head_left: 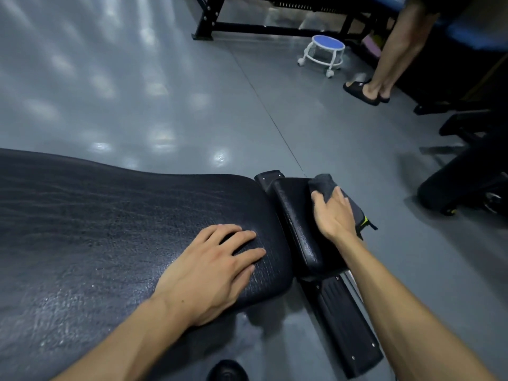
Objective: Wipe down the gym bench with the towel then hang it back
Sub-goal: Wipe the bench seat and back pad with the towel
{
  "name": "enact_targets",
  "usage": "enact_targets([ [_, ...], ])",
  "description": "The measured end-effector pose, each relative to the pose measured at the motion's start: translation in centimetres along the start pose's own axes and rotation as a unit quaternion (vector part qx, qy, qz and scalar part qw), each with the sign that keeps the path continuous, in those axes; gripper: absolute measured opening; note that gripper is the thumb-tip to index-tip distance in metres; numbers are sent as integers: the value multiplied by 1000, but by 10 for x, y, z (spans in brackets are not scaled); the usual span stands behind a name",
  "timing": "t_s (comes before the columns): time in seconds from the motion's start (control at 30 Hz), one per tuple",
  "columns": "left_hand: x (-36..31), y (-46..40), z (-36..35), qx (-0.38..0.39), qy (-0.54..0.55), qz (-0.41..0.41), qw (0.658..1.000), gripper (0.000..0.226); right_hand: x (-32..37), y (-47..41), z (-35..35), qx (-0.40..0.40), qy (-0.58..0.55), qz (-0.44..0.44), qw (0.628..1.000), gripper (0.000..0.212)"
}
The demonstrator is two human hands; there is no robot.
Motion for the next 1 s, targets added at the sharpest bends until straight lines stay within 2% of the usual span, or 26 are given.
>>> enact_targets([
  [0.13, -1, 1, -1, -2, -9, -2, 1000, 39, -24, 74, 18, 35, -33, 128, 991, 69],
  [0.2, -1, 0, -3, -5, -9, -3, 1000, 39, -35, 88, 24, 52, -56, 149, 986, 65],
  [0.4, 2, 1, -7, -11, 2, 0, 1000, 38, -27, 20, 11, 42, -36, 101, 993, 64],
  [0.53, 2, 0, -4, -2, 3, 1, 1000, 39, -18, -11, 6, 18, -28, 44, 998, 50],
  [0.73, -1, 1, 1, 10, -1, 12, 1000, 42, -31, 51, 16, -6, -22, -19, 1000, 62],
  [0.9, -1, 2, -2, 10, -2, 11, 1000, 42, -39, 144, 24, 11, -73, 66, 995, 69],
  [1.0, 0, 3, -4, 4, -7, 9, 1000, 42, -45, 140, 31, 33, -85, 72, 993, 65],
])
Point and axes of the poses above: each hand's wrist, its own y-axis away from the middle knuckle, its own z-axis out of the back of the hand, x = y × z, the point moved 2 cm from there along -y, towards the middle knuckle, and after that the axes turned 12 degrees about -x, right-handed, at the moved point
